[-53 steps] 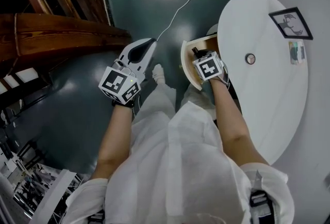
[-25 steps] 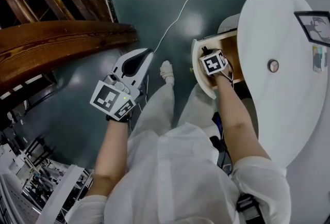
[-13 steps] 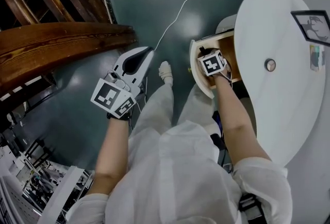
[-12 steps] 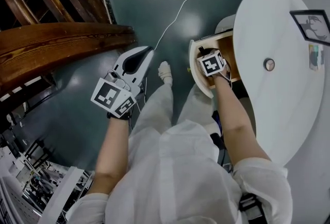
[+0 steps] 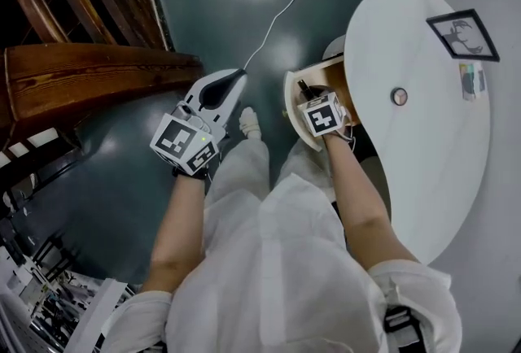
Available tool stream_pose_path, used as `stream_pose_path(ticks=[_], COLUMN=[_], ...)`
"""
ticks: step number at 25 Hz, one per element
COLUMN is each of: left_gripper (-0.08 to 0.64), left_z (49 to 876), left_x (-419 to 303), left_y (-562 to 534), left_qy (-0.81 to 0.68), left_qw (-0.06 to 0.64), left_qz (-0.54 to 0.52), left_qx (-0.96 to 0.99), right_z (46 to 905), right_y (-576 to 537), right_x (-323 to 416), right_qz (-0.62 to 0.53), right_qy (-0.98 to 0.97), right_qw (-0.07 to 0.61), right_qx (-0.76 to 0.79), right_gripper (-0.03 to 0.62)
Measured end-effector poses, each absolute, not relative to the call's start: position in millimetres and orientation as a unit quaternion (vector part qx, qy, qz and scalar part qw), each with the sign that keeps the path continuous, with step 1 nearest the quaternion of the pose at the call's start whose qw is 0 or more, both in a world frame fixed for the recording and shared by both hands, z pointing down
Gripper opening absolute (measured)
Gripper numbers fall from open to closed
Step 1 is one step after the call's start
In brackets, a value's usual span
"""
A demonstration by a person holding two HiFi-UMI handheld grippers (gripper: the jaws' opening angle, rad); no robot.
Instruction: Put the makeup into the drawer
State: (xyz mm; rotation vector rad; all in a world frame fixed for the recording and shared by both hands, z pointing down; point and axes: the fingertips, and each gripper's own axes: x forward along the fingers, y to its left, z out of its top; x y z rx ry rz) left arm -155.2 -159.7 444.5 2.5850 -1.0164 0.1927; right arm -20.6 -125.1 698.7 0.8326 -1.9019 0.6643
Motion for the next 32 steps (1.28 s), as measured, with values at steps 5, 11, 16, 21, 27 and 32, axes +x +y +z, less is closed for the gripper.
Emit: stream_pose_path(ticks=[5,11,16,21,27,32], left_gripper=[0.02,0.02,0.02,0.02,0.02,0.02], left_z=[429,415,403,401,402,402], left_x=[-148,-136,-114,-90,-58,-42], left_y=[-161,-167,-174,-177,-175,-172], left_qy=[-0.358,-0.352,-0.345,-0.339,-0.327,-0.325], left_qw=[0.176,0.171,0.163,0.162,0.163,0.161], left_qz=[0.058,0.049,0.04,0.039,0.045,0.049], left_qx=[0.915,0.919,0.924,0.926,0.93,0.931], right_z=[649,584,544,529,533,545], right_y=[-115,-117,-119,-123,-128,-132], right_x=[-11,8,49,102,169,203], right_qz=[0.287,0.261,0.239,0.241,0.254,0.256], right_qy=[-0.776,-0.796,-0.798,-0.783,-0.757,-0.741], right_qw=[0.434,0.4,0.392,0.386,0.386,0.4], right_qx=[0.357,0.371,0.392,0.425,0.462,0.475], right_gripper=[0.092,0.092,0.093,0.113,0.135,0.169])
